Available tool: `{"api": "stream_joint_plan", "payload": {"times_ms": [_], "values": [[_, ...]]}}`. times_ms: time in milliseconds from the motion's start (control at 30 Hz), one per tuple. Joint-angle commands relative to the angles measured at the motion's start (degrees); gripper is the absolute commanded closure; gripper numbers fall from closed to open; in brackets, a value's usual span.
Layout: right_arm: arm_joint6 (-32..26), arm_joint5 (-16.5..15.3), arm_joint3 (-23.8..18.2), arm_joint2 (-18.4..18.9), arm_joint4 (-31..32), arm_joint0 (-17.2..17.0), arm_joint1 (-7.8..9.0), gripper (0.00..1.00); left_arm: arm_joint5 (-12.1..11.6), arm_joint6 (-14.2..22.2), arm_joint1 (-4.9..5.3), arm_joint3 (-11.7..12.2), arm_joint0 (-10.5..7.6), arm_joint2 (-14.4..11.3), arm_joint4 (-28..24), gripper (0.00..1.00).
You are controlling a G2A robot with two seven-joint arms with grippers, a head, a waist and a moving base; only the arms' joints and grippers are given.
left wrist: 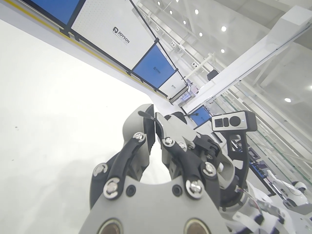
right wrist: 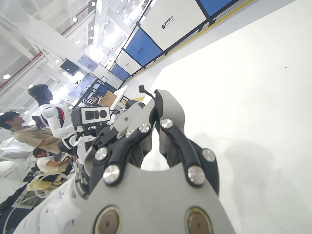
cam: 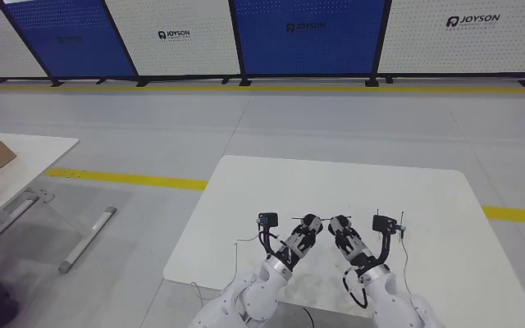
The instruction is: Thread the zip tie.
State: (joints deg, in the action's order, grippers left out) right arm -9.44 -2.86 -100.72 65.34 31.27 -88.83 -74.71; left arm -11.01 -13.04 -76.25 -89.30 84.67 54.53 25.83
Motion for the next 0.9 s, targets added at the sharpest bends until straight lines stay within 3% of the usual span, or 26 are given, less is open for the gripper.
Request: {"api": "stream_joint_plan", "payload": {"times_ms": [0, 167, 200, 867], "values": [[0.11, 0.08, -0.02, 0.08, 0.08, -0.07, 0.01, 0.87, 0.05, -0.03, -0.03, 0.06, -0.06, -0.07, 0.09, 1.00], [0.35, 0.20, -0.03, 0.12, 0.39, -0.16, 0.01, 0.89, 0.19, -0.08, -0.13, 0.10, -0.26, -0.24, 0.24, 1.00], [0.45, 0.20, -0.04, 0.15, 0.44, -0.17, 0.01, 1.00, 0.21, -0.09, -0.14, 0.11, -0.29, -0.27, 0.28, 1.00], [0.17, -0.29, 0.39, -0.06, 1.63, 0.04, 0.04, 1.00, -0.43, 0.80, -0.23, 0.08, -0.24, -0.50, 0.77, 1.00]]}}
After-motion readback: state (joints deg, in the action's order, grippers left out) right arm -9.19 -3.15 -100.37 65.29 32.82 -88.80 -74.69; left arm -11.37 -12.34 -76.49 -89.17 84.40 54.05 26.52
